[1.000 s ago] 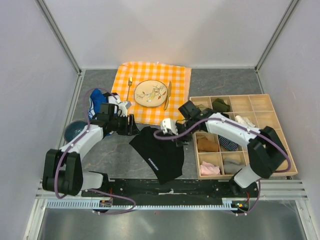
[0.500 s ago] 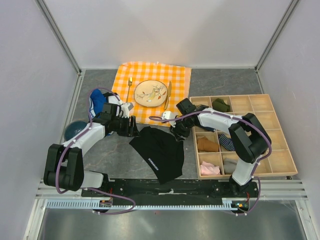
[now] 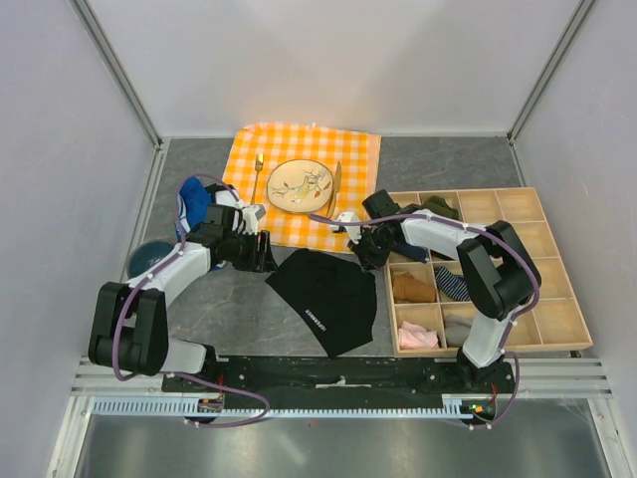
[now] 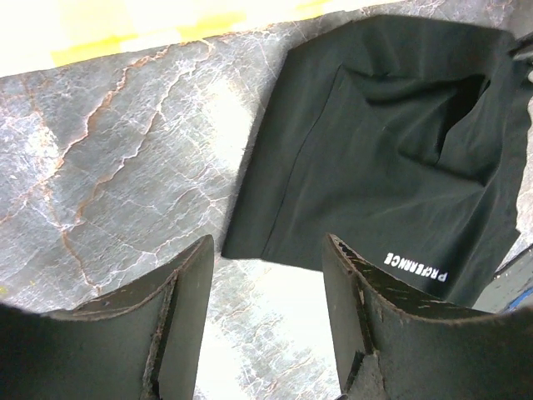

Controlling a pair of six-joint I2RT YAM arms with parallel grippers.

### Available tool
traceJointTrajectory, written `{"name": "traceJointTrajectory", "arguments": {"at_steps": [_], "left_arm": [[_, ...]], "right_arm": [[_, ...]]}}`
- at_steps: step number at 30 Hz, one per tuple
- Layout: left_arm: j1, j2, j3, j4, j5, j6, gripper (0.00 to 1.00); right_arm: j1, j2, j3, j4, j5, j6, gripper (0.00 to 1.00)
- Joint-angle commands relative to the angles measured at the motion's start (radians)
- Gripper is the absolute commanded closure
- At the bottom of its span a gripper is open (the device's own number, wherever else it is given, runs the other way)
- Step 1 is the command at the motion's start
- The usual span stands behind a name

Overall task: Roll the underwear
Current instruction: Flatten out the underwear at the center of the board.

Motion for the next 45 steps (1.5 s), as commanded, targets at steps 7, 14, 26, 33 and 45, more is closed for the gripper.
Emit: {"name": "traceJointTrajectory", "arguments": {"at_steps": [7,14,26,33,45], "left_arm": [[-0.012,0.029,0.032,-0.009,0.016,-0.029,0.39],[-0.020,0.070,0.037,-0.009,0.039,-0.035,0.39],[-0.040,0.154,0.069,-0.031,0.028,-0.028,0.43],[-0.040,0.168,0.078,-0.039,0.019,-0.038,0.57],[-0.038,0.168,0.090,-0.065,-0.057,-0.065,0.62]], "right_arm": [[-0.036,-0.076,0.001,-0.038,-0.090,0.000,0.77],[-0.036,-0.150,-0.013,-0.027,-0.164,-0.040,0.64],[-0.020,-0.200,-0.023,-0.027,-0.315,-0.263,0.52],[0.040,-0.084,0.147,-0.144,-0.458,-0.714,0.46],[0.171,0.316,0.599,-0.151,-0.257,-0.669,0.53]]}}
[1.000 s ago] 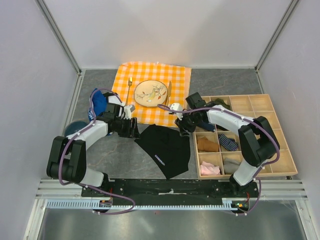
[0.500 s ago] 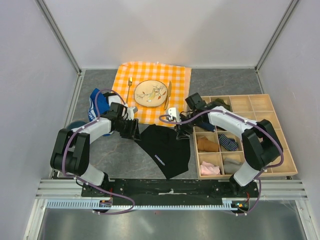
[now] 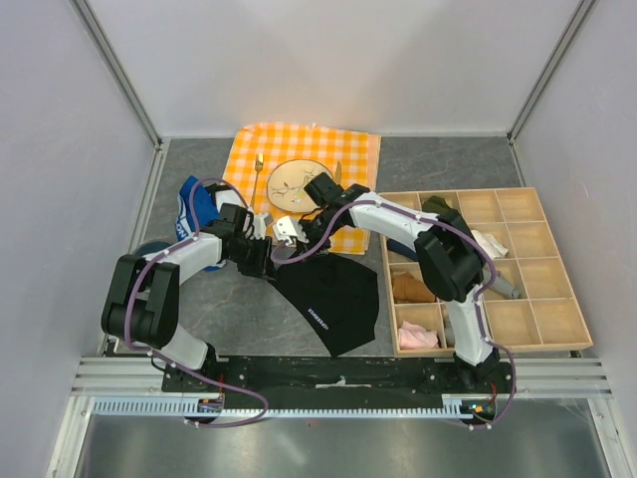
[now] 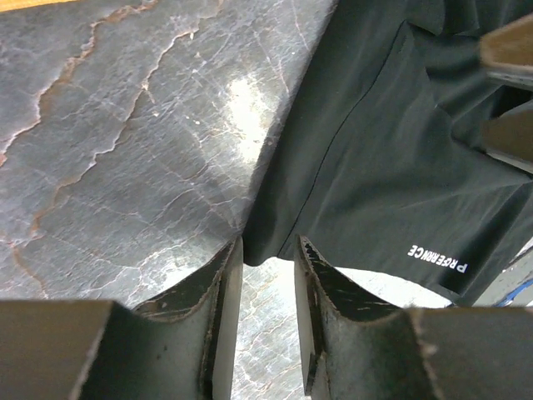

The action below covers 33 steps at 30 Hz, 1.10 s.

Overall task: Roll the underwear
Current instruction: Flatten out the underwear at the center of the board.

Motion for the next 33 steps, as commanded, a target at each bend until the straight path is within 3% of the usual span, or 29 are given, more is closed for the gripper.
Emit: {"name": "traceJointTrajectory", "arguments": {"at_steps": [1,16,23,28,30,31,33], "left_arm": [[-0.001,0.003,0.039,-0.015,-0.046,-0.039,0.61],[-0.001,0.020,0.042,-0.017,-0.009,-0.038,0.60],[-0.001,0.039,0.044,-0.014,0.002,-0.038,0.62],[-0.002,0.051,0.045,-0.015,-0.001,-0.038,0.73],[-0.001,0.054,0.053,-0.022,-0.001,-0.036,0.82],[-0.002,0.056,0.055,-0.026,-0.003,-0.031,0.92],[-0.001,0.051,0.062,-0.031,-0.007,-0.027,0.98]], "right_arm": [[0.001,0.071,0.093,-0.018,0.039,-0.015,0.53],[0.003,0.185,0.157,0.004,0.113,0.017,0.55],[0.003,0.189,0.156,0.005,0.100,0.028,0.67],[0.003,0.193,0.166,0.005,0.097,0.039,0.76],[0.004,0.185,0.165,0.004,0.093,0.046,0.81],[0.003,0.182,0.165,0.002,0.087,0.049,0.86],[0.004,0.167,0.162,0.002,0.077,0.057,0.90]]}}
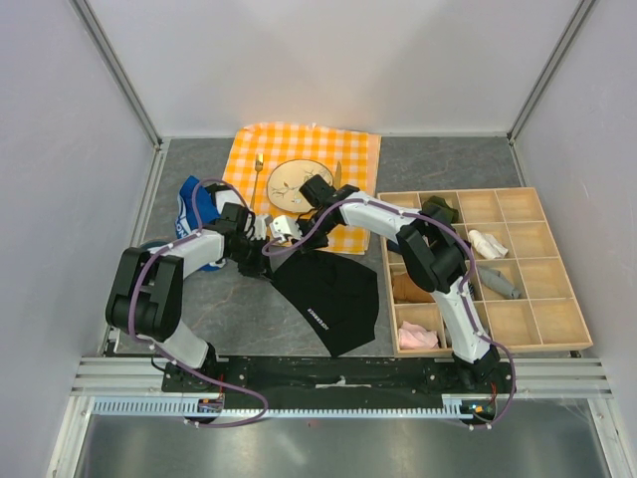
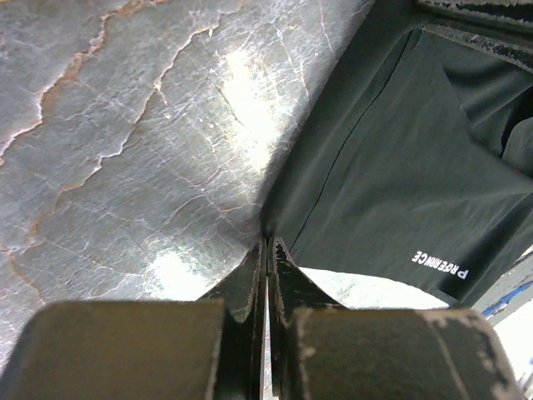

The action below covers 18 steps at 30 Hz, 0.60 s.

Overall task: Roll the underwear
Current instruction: Flatten out the underwear at the center of the board.

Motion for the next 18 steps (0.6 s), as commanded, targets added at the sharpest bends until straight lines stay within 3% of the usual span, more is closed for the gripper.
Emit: {"name": "traceJointTrajectory", "arguments": {"at_steps": [1,10,18], "left_arm": [[-0.001,0.000,0.041,-0.016,0.007,0.000,0.98],[-0.002,-0.129,0.032,-0.022,0.027,-0.029,0.98],[-0.002,-0.219,0.147,-0.159,0.049,-0.048,0.98]], "right_arm": [[0.004,-0.025,0.032,0.002,-0.045,0.020,0.94],[0.003,-0.117,0.026,-0.005,-0.068,0.074,1.00],[0.003,-0.193,0.073,-0.018,-0.039,0.197,1.00]]}}
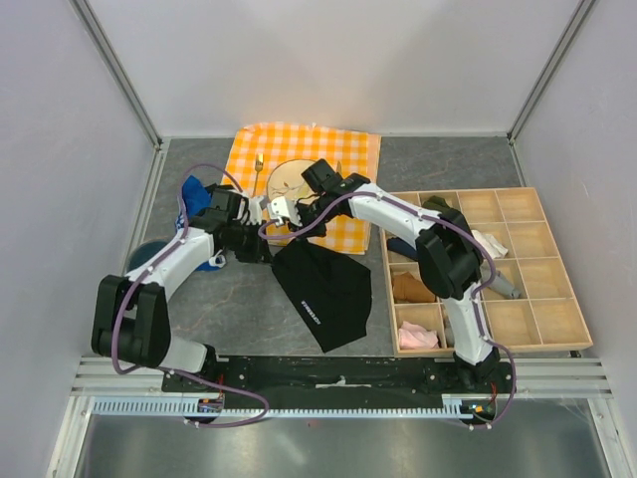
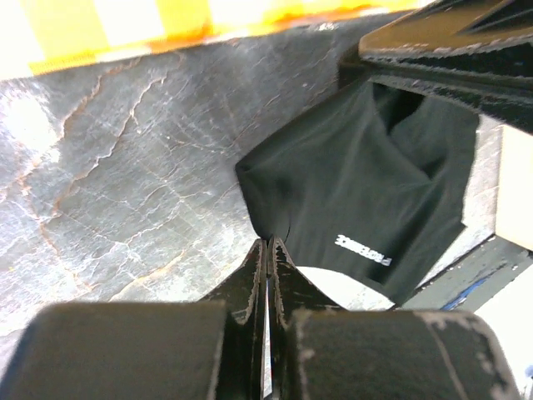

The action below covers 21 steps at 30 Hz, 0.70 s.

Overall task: Roll the underwear
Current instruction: Flatten out the underwear at the center of the board.

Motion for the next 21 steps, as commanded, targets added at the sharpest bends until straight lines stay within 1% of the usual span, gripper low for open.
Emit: {"name": "traceJointTrajectory", "arguments": {"at_steps": [1,11,21], "left_arm": [[-0.001,-0.089,0.088,-0.081,0.023,-0.030,0.98],[-0.001,-0.234,0.185,-0.203,0.003,-0.030,0.98],[-0.001,-0.344,0.331,-0.335,0.058,-0.022,0.98]], "right_arm": [[0.003,-0.091,0.063,-0.013,-0.010,0.087,1.00],[0.003,-0.238,0.054,-0.033,0.024,0.142,1.00],[0.009,-0.372,0.036,-0.086,-0.031,0.156,1.00]]}}
